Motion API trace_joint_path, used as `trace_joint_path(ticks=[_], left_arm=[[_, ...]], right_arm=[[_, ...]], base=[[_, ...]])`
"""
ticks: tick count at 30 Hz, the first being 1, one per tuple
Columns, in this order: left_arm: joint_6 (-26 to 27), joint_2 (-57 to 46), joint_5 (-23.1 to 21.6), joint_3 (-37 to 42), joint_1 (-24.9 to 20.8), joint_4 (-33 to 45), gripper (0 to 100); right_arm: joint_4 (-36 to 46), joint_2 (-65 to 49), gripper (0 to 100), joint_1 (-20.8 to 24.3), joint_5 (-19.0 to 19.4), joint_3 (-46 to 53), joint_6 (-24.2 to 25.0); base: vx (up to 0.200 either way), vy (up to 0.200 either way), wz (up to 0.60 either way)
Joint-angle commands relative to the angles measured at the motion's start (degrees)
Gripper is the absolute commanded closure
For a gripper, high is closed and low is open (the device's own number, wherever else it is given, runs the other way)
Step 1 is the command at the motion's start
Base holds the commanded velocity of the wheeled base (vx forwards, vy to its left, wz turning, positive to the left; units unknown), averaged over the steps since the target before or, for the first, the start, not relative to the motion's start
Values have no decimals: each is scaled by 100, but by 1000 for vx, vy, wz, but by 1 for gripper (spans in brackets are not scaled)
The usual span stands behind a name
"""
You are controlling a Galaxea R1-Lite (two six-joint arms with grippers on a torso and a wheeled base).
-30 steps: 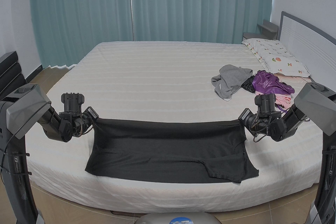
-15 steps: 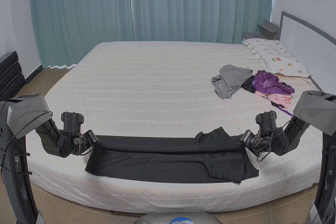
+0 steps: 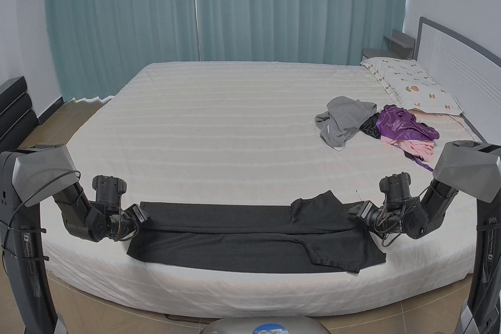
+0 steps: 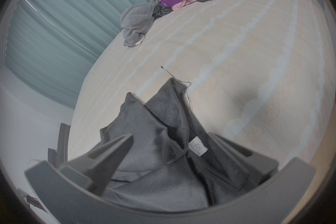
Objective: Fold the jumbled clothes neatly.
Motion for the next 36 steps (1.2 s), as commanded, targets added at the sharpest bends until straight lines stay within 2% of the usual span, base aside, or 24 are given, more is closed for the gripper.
trace_joint_path(ticks=[1,4,8,10,14,17,21,28,36], left_arm=[[-38,-104,1,13,3,-3,0],[-99,-341,-17,-84,64,6,0],[-187,-508,-131,-198,126,67,0],[-196,-499,-394,-435,170,129,0],[-196,-279,-544,-875,152,348,0],[-178,222,-561,-1507,117,691,0],[-187,494,-553,-1964,100,884,0],[-143,626,-544,-1991,100,893,0],[-134,740,-553,-2096,108,893,0]], right_arm=[[-18,-342,0,-67,57,-1,58],[-18,-561,0,-234,242,-53,110],[-53,-561,0,-366,251,-80,110],[-246,-474,0,-489,303,-53,128],[-589,-289,0,-524,418,61,269],[-896,-157,0,-524,426,184,304],[-967,-78,0,-524,426,219,304],[-967,10,0,-498,435,228,321],[-958,-16,0,-515,620,219,567]], base=[[0,0,0],[0,0,0],[0,0,0],[0,0,0],[0,0,0],[0,0,0],[0,0,0],[0,0,0],[0,0,0]])
